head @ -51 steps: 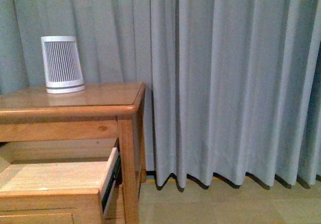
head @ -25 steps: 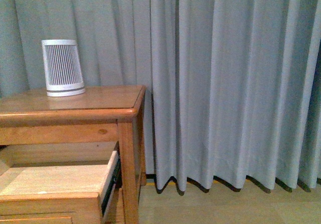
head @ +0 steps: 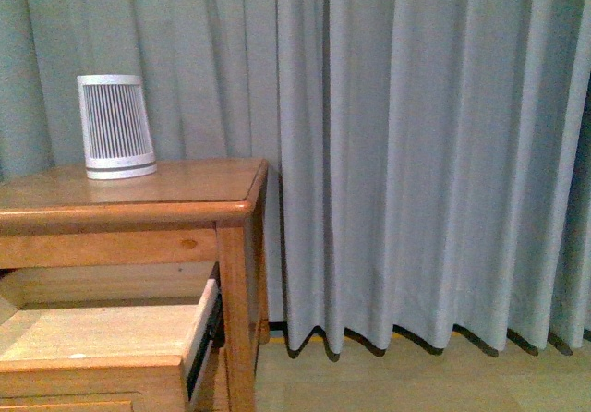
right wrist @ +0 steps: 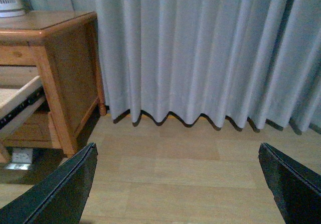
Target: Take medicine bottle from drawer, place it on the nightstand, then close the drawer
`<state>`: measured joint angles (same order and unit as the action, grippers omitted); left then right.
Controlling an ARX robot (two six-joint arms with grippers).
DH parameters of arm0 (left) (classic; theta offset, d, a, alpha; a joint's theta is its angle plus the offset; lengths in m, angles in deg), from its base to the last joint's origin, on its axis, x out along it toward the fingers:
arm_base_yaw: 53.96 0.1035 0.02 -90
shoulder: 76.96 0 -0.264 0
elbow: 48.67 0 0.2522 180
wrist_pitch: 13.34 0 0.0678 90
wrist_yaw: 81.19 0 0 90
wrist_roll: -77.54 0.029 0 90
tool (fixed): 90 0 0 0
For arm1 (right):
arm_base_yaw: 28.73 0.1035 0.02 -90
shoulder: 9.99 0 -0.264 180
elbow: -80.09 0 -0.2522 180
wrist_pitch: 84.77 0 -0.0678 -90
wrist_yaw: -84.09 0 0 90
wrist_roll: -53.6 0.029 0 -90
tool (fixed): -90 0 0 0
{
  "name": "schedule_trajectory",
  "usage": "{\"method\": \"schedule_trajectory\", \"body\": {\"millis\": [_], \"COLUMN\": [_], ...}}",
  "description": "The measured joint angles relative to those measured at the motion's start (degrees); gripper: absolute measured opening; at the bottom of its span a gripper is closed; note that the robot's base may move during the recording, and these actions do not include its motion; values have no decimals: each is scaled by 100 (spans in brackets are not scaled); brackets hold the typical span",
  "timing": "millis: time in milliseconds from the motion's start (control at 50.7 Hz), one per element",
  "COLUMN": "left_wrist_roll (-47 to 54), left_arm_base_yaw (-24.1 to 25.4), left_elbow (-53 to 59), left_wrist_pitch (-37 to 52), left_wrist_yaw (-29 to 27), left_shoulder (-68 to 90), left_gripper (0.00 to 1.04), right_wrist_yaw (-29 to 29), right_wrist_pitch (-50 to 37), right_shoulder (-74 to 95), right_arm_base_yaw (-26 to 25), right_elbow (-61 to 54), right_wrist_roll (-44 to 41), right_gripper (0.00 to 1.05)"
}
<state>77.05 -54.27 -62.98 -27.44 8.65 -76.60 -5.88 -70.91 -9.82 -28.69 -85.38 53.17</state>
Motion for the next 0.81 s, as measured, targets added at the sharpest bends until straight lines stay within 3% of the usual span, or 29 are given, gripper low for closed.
{"method": "schedule_trajectory", "body": {"millis": [138, 572, 671, 809], "left_wrist_roll": [-4, 7, 26, 24], "left_arm_base_yaw": [0, 2, 2, 2], "left_elbow": [0, 0, 0, 0], "left_wrist_pitch": [0, 0, 2, 2], "left_wrist_yaw": [0, 17, 17, 15], "left_shoulder": [0, -9, -15, -22], "left_gripper": [4, 78, 99, 98], "right_wrist_yaw": [0, -20, -20, -15], "right_wrist_pitch": [0, 0, -4, -2], "right_shoulder": [0, -2, -2, -2], "right_arm_base_yaw": [0, 0, 2, 2], "right_elbow": [0, 0, 0, 0], "right_wrist_roll": [0, 0, 0, 2], "right_gripper": [98, 98, 98, 98]}}
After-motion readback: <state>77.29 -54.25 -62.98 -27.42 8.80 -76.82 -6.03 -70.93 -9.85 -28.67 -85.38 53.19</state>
